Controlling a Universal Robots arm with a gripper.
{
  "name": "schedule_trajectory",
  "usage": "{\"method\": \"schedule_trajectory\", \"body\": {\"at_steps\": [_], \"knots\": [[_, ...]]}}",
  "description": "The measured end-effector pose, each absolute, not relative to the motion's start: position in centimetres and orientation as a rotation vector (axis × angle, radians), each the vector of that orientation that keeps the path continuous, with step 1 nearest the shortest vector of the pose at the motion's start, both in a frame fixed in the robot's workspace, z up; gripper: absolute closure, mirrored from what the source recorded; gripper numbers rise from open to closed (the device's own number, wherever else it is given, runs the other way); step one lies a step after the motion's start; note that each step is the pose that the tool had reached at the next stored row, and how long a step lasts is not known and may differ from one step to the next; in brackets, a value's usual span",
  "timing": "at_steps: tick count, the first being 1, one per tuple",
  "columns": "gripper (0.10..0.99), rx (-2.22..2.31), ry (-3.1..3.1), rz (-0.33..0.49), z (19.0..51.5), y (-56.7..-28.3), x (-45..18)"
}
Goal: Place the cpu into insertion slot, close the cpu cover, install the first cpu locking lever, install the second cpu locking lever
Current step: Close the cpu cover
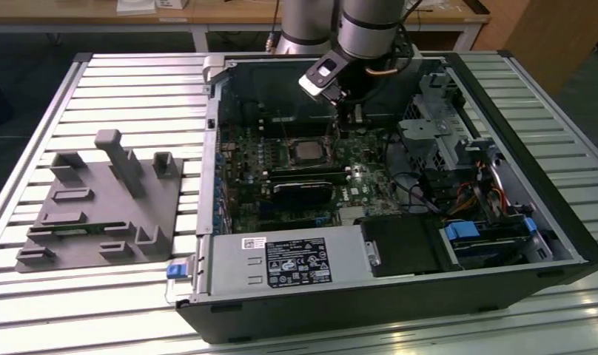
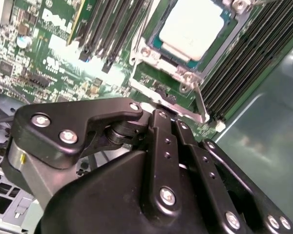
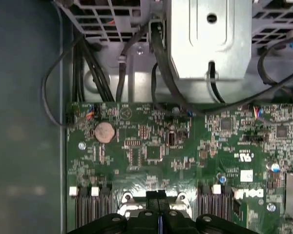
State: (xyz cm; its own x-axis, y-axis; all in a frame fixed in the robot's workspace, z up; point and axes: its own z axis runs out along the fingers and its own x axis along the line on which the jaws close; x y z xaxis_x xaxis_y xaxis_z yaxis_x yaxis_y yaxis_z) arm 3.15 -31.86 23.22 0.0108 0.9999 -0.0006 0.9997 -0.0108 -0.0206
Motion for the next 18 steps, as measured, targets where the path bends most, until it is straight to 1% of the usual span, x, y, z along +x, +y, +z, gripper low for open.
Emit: {"method": "schedule_trajectory", "body": {"at_steps": [6,18], "knots": [[0.98,-2.233,-2.209,-0.001,23.2,-31.9,1.5],[0.98,-2.239,-2.215,-0.016,23.1,-31.9,-0.6]]}}
